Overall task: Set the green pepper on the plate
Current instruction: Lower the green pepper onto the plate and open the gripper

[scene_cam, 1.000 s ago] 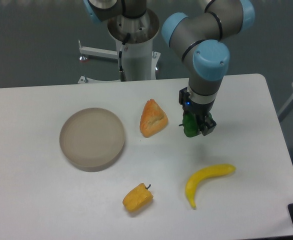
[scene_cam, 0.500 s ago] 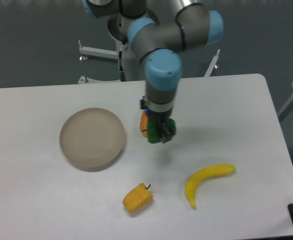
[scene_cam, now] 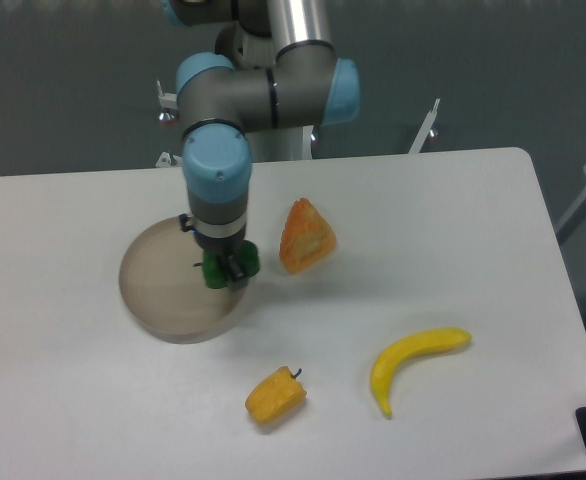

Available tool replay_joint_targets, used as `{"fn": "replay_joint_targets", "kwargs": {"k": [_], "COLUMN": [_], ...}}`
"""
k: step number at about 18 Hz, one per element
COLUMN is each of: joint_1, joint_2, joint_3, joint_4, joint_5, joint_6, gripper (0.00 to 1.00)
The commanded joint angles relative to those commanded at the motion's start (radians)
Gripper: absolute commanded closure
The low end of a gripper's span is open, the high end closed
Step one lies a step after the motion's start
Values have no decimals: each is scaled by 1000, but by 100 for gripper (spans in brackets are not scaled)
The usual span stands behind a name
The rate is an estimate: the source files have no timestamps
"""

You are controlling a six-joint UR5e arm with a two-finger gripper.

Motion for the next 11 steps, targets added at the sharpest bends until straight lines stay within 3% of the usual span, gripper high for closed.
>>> {"fn": "replay_joint_targets", "kwargs": {"k": [1, 2, 3, 6, 11], "joint_1": [-6, -8, -8, -11, 9], "joint_2": [0, 0, 2, 9, 28], "joint_3": [-20, -54, -69, -79, -33], "joint_4": [31, 83, 112, 128, 126], "joint_5": [0, -2, 0, 2, 11], "joint_6": [-22, -28, -31, -57, -51], "gripper": [24, 5, 0, 0, 0]}}
